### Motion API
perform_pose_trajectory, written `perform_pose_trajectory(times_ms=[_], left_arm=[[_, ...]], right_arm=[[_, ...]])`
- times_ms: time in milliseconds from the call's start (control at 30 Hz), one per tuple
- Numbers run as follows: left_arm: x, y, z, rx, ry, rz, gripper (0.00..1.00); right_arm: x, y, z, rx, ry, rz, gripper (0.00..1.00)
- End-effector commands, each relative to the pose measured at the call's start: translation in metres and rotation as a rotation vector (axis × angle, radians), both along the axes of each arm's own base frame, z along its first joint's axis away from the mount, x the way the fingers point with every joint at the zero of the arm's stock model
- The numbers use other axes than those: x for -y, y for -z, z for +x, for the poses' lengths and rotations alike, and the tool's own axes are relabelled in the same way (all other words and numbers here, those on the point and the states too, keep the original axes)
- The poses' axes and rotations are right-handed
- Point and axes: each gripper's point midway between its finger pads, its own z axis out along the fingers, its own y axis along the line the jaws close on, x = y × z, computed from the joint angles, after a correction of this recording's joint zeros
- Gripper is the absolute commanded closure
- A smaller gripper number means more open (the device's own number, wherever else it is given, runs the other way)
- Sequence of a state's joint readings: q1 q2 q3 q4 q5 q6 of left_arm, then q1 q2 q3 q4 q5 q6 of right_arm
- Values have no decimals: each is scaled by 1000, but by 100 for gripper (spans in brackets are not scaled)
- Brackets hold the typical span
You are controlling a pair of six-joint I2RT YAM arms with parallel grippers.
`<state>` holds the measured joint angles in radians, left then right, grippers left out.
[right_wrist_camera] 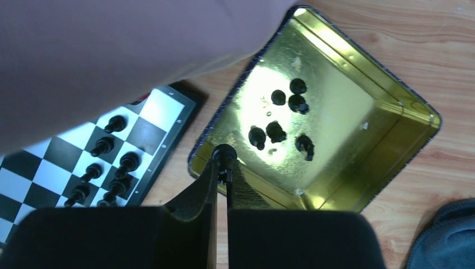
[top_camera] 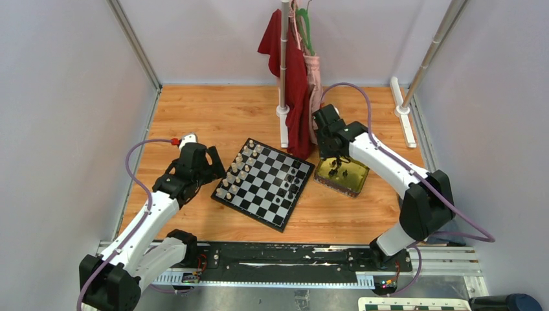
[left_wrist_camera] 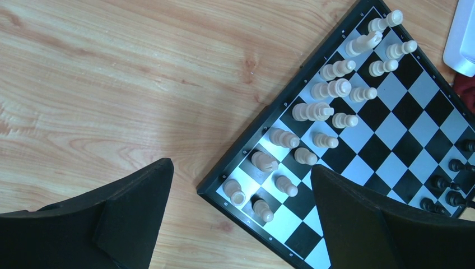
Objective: Set up the chess pieces on the board
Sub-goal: Pick up the chess piece from the storage box.
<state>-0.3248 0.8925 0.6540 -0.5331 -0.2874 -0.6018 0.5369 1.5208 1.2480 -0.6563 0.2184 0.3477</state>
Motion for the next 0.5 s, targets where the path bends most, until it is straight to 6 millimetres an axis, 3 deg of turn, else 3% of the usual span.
perform_pose_trajectory(times_ms=[0, 233, 467], left_arm=[[1, 1, -3, -4, 6, -6, 0], [0, 0, -4, -3, 7, 0, 0], [-1, 4, -4, -6, 4, 4, 0]], right_arm=[[-20, 5, -6, -29, -37, -37, 100], [-48, 14, -8, -48, -91, -53, 100], [-62, 25, -9, -73, -128, -65, 100]])
